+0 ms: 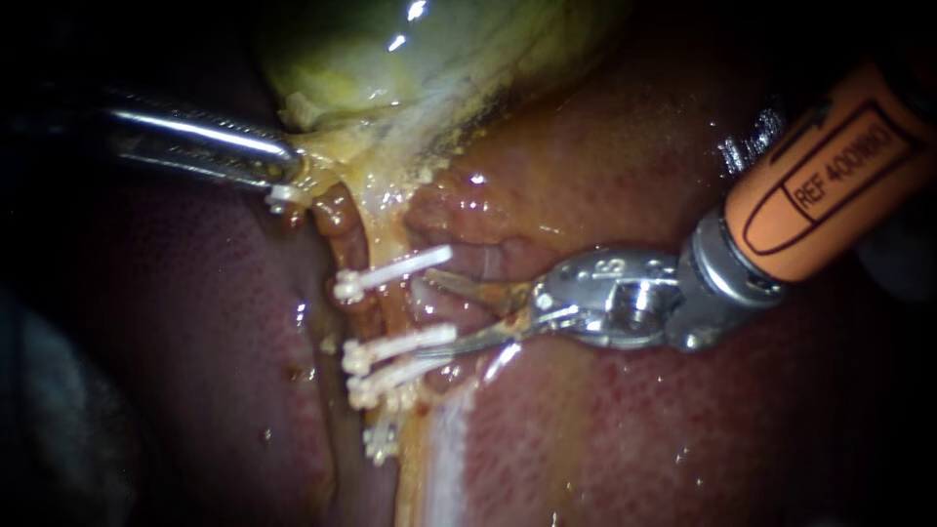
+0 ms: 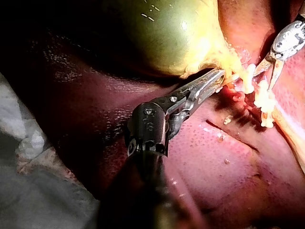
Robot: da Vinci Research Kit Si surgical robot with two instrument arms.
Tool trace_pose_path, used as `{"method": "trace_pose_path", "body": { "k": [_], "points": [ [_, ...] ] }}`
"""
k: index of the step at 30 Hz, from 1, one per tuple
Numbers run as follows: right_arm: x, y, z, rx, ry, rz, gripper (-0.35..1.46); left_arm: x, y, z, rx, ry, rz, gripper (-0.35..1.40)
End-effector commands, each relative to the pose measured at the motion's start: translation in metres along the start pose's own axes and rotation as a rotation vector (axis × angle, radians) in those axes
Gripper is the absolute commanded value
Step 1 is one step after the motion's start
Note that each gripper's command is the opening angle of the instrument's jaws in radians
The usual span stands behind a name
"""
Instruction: Go to the cutting position right tube
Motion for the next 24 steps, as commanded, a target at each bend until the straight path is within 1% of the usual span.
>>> {"method": "trace_pose_path", "body": {
  "k": [1,3,8,12,17,19,24],
  "points": [
    [0.0002,0.0,0.0004,0.013,0.011,0.003,1.33,0.0,0.0,0.0,0.0,0.0,0.0,-0.35],
    [0.0005,0.0001,0.0009,0.031,0.028,0.006,1.32,0.0,0.0,0.0,0.0,0.0,0.0,-0.35],
    [0.0013,0.0002,0.0027,0.083,0.052,0.008,1.32,-0.0001,0.0,0.0001,-0.002,-0.001,0.001,-0.35],
    [0.0017,0.0003,0.0039,0.114,0.058,0.01,1.3,-0.0001,0.0,0.0001,-0.002,-0.001,0.001,-0.35],
    [0.0022,0.0004,0.0054,0.157,0.085,0.021,1.3,-0.0001,0.0,0.0002,-0.002,-0.001,0.001,-0.35],
    [0.0025,0.0005,0.006,0.173,0.089,0.022,1.3,0.0,0.0,0.0002,-0.002,-0.001,0.001,-0.35],
    [0.0031,0.0006,0.007,0.17,0.106,0.014,1.3,-0.0001,0.0,0.0003,-0.001,-0.001,0.001,-0.35]
  ]
}}
